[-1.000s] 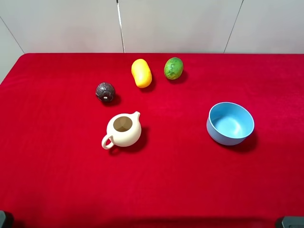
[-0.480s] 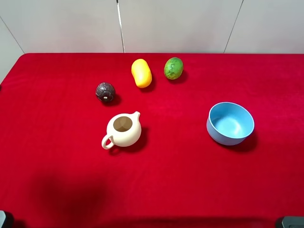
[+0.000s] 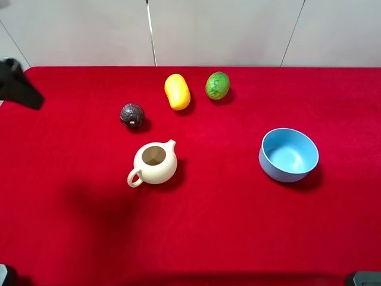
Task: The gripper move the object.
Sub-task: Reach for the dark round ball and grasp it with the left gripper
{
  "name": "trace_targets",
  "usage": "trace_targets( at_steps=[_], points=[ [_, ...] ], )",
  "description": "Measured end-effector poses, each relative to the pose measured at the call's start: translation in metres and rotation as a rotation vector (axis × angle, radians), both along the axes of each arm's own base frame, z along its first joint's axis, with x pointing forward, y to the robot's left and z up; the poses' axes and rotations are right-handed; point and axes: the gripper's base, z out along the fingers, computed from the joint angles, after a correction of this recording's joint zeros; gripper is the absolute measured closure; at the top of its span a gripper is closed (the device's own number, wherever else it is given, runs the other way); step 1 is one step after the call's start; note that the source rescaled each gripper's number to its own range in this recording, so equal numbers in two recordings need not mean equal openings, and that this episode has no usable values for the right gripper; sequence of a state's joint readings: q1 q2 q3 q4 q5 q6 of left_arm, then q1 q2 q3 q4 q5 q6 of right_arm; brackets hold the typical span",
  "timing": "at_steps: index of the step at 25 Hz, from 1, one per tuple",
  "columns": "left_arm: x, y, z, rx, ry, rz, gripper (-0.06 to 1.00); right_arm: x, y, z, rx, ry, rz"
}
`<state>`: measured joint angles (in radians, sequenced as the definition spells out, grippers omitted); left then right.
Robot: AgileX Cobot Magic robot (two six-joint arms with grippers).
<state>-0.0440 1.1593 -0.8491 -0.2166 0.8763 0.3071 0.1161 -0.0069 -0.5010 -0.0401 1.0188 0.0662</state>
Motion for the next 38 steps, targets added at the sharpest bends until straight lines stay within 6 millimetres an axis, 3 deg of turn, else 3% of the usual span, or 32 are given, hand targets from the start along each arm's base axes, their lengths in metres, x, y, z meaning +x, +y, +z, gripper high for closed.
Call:
trace_targets(
  at_steps=[14, 29, 38],
  points=[
    [0.08, -0.055, -0.027, 0.076, 0.098, -0.08, -0.03, 0.0, 0.0, 0.0, 0.0, 0.0, 0.0],
    [0.135, -0.107, -0.073, 0.134, 0.183, -0.12, -0.03, 0.0, 0.0, 0.0, 0.0, 0.0, 0.0],
    [0.158, -0.13, -0.116, 0.18, 0.256, -0.132, -0.03, 0.0, 0.0, 0.0, 0.0, 0.0, 0.0]
  ],
)
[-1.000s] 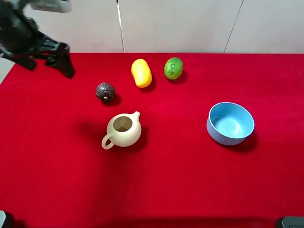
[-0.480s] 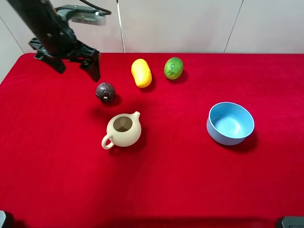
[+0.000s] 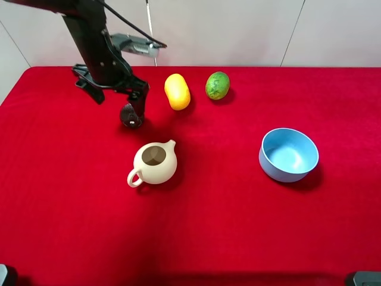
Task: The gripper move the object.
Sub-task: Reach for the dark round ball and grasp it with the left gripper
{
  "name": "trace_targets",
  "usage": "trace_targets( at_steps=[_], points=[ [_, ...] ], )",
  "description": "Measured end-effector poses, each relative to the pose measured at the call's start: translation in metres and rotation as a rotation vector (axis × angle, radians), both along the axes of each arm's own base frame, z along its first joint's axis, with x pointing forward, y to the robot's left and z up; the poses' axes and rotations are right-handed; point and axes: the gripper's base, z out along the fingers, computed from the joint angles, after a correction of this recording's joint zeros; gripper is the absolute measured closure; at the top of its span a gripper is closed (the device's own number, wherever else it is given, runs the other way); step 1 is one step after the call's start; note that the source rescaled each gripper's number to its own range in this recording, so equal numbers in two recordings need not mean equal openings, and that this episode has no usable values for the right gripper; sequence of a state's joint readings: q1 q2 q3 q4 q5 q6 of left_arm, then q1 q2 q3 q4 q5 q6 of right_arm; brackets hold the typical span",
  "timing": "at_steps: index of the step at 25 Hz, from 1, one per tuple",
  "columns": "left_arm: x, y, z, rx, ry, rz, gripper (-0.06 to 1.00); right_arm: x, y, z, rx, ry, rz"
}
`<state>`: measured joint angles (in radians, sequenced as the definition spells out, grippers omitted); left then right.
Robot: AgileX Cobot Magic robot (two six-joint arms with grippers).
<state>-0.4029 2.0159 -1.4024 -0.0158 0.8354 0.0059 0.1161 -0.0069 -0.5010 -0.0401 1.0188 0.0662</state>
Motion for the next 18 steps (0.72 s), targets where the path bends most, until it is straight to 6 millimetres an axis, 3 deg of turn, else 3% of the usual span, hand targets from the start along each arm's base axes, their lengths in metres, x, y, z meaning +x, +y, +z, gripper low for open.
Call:
trace_targets(
  at_steps=[8, 18],
  points=[
    [0.004, -0.008, -0.036, 0.02, 0.049, -0.007, -0.03, 0.0, 0.0, 0.0, 0.0, 0.0, 0.0],
    [0.014, -0.012, -0.059, -0.003, -0.01, -0.021, 0.0, 0.0, 0.0, 0.0, 0.0, 0.0, 0.0]
  ],
)
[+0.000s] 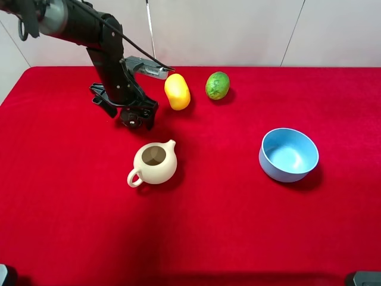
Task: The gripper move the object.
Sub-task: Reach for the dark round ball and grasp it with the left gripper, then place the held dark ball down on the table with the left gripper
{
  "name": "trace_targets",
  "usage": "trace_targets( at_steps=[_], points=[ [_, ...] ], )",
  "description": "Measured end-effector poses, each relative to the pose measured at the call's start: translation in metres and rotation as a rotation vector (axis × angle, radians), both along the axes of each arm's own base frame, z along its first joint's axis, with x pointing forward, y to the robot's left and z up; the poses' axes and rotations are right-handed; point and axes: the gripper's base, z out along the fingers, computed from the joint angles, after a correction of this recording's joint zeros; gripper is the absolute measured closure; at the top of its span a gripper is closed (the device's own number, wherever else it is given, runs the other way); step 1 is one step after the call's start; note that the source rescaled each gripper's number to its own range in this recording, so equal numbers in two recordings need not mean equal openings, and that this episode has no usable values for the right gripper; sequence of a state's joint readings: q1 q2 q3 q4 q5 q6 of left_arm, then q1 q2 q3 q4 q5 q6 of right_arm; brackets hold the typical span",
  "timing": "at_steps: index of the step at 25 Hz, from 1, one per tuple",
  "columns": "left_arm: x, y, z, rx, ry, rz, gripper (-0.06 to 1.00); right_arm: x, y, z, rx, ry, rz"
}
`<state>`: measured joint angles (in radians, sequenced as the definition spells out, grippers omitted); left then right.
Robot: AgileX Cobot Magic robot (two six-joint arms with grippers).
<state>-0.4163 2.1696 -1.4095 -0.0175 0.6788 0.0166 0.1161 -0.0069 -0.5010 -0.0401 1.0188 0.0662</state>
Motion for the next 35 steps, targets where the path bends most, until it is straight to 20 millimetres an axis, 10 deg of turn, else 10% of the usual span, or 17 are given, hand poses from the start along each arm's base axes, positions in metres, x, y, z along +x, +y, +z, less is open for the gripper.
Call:
trace_targets(
  at_steps=[3, 11, 35],
  points=[
    [0.001, -0.001, 0.0, -0.007, -0.016, -0.001, 0.13, 0.0, 0.0, 0.0, 0.0, 0.0, 0.0],
    [0.002, -0.001, 0.0, -0.012, -0.025, -0.002, 0.94, 0.0, 0.0, 0.0, 0.0, 0.0, 0.0],
    [-0.002, 0.0, 0.031, -0.023, -0.012, 0.043, 0.94, 0.0, 0.0, 0.0, 0.0, 0.0, 0.0]
  ],
)
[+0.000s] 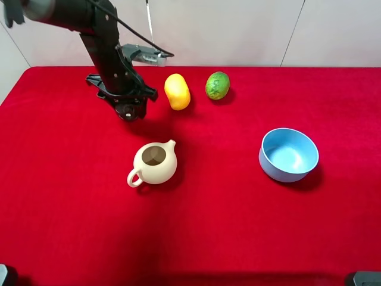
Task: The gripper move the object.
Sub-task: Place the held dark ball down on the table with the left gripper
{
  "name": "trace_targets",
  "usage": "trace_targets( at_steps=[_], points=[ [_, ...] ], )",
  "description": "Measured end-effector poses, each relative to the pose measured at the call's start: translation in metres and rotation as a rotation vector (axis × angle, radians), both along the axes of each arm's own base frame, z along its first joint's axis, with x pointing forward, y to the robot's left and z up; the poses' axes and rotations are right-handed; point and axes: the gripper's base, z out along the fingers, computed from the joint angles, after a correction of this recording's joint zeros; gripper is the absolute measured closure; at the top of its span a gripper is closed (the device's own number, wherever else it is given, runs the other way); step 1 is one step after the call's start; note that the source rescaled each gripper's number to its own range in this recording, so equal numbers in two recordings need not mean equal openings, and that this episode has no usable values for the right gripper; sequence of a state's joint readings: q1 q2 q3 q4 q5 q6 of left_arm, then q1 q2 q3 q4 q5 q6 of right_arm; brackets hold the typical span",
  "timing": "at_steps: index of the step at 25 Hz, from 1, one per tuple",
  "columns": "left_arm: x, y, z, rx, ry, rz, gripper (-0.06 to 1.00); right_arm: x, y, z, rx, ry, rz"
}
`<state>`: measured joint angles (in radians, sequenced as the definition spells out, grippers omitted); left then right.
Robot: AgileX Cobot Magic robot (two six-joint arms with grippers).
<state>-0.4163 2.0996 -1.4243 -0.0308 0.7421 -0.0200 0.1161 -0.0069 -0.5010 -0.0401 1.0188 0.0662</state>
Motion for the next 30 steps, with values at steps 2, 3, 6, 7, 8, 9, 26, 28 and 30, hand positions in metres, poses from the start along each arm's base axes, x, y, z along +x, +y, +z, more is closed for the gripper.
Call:
trace_targets(
  at_steps=[2, 3, 6, 7, 8, 9, 26, 28, 30],
  points=[
    [0.0, 0.0, 0.01, -0.002, -0.001, 0.004, 0.94, 0.0, 0.0, 0.0, 0.0, 0.0, 0.0],
    [0.0, 0.0, 0.015, -0.004, -0.005, 0.004, 0.94, 0.0, 0.0, 0.0, 0.0, 0.0, 0.0],
    [0.001, -0.001, 0.032, -0.008, -0.009, 0.008, 0.94, 0.0, 0.0, 0.0, 0.0, 0.0, 0.0],
    [0.001, -0.002, 0.035, -0.005, -0.003, 0.007, 0.94, 0.0, 0.0, 0.0, 0.0, 0.0, 0.0],
    [0.001, -0.004, 0.039, -0.005, -0.001, 0.005, 0.94, 0.0, 0.0, 0.0, 0.0, 0.0, 0.0],
    [0.001, -0.007, 0.043, -0.003, 0.002, -0.002, 0.94, 0.0, 0.0, 0.0, 0.0, 0.0, 0.0],
    [-0.015, -0.076, 0.095, -0.053, -0.067, -0.12, 0.94, 0.0, 0.0, 0.0, 0.0, 0.0, 0.0],
    [-0.017, -0.081, 0.098, -0.061, -0.078, -0.13, 0.94, 0.0, 0.0, 0.0, 0.0, 0.0, 0.0],
    [-0.019, -0.087, 0.101, -0.066, -0.084, -0.14, 0.94, 0.0, 0.0, 0.0, 0.0, 0.0, 0.0]
  ],
)
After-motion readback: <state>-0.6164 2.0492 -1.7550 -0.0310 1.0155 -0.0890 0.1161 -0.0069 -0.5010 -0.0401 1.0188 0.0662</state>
